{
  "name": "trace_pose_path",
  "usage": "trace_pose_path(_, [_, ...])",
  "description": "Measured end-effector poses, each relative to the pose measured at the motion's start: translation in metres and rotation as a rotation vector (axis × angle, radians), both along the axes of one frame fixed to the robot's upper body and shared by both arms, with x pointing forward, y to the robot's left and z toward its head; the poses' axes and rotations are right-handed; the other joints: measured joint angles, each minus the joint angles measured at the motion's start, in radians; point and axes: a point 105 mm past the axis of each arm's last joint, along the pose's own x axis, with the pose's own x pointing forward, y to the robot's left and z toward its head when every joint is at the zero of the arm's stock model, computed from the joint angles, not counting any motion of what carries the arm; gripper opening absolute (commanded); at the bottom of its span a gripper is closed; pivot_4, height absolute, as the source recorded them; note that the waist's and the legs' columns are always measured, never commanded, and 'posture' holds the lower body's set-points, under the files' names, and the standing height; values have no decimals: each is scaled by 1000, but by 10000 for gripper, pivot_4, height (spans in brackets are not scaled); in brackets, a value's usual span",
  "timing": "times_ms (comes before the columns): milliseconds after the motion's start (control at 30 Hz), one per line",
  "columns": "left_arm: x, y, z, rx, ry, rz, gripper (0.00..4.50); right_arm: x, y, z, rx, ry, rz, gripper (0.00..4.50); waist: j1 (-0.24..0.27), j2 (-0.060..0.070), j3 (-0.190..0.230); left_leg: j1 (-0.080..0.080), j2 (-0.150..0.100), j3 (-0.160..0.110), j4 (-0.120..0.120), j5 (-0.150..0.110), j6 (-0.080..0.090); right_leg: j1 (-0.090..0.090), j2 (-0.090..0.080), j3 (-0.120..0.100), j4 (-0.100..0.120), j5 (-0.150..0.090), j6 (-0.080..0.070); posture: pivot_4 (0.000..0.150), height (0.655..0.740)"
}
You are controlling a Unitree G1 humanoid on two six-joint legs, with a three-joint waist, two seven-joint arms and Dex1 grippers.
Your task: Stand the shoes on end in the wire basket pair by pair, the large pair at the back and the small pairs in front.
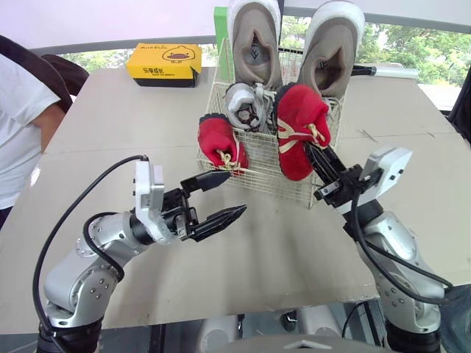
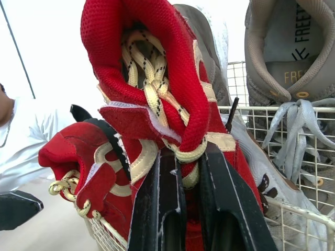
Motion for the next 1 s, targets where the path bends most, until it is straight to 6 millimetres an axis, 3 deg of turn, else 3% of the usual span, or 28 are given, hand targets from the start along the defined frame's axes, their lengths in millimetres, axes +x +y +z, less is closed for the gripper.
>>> trace_pose_path(433, [3, -6, 2, -2, -1, 7, 45000, 16, 4, -5, 1, -120, -140, 300, 1, -1, -1, 0, 0, 0, 0, 0, 0, 0, -1, 0, 0, 0, 0, 1500, 7400])
trace_pose_path(600, [0, -8, 5, 5, -17, 6, 45000, 20, 4, 2, 12, -158, -182, 300, 1, 0, 0, 0, 0, 0, 0, 0, 0, 0, -1, 1, 0, 0, 0, 1500, 7400])
trace_pose_path(1000, [-16, -26, 9, 12, -25, 7, 45000, 14, 15, -11, -78, -167, -280, 300, 2, -2, -2, 0, 0, 0, 0, 0, -1, 0, -2, 0, 0, 0, 0, 1500, 7400])
